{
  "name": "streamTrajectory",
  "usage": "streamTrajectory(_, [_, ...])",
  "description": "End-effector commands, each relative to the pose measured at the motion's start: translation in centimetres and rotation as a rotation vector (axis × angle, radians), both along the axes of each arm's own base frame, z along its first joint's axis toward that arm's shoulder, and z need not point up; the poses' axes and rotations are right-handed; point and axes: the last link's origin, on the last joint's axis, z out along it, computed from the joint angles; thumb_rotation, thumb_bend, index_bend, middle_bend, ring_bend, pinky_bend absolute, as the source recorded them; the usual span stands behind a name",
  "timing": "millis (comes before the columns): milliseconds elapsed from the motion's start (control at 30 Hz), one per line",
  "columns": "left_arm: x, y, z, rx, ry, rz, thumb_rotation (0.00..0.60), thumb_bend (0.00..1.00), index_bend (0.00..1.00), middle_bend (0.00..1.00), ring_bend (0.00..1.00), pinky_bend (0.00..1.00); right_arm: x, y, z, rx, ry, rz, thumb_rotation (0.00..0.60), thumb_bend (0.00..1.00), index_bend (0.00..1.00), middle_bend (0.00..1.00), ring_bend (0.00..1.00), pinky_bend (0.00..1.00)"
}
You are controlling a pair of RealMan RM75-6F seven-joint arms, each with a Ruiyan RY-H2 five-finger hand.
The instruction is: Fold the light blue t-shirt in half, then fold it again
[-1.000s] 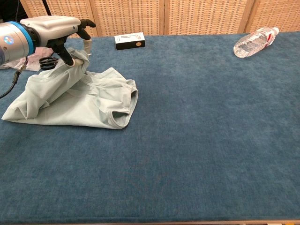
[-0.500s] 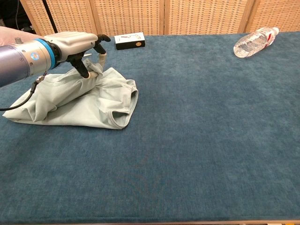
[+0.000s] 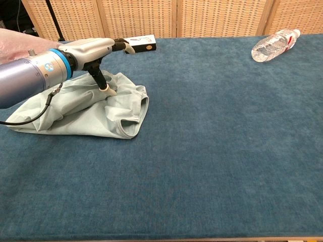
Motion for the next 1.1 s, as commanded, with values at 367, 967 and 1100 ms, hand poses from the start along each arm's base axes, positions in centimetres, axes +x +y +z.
streamTrajectory(367, [-5.3, -2.1, 7.0, 0.068, -0.076, -0.171, 0.600, 0.13, 0.01, 0.00, 0.00, 0.00, 0.1, 0.1, -0.1, 0.007, -0.005, 0.001, 0.600, 0.00, 0.00, 0.00, 0.00, 0.00])
streamTrajectory(967, [-16.3, -3.5, 9.4, 0.087, 0.046, -0.197, 0.600, 0.31, 0.45, 0.00, 0.00, 0.00, 0.2, 0.1, -0.4, 0.019, -0.007, 0.002, 0.600, 0.00, 0.00, 0.00, 0.00, 0.00])
streamTrajectory(1100, [-16.6, -3.7, 9.0, 0.083, 0.047, -0.204, 0.600, 0.31, 0.46, 0.00, 0.00, 0.00, 0.2, 0.1, -0.4, 0.018, -0.006, 0.000, 0.600, 0.00, 0.00, 0.00, 0.00, 0.00])
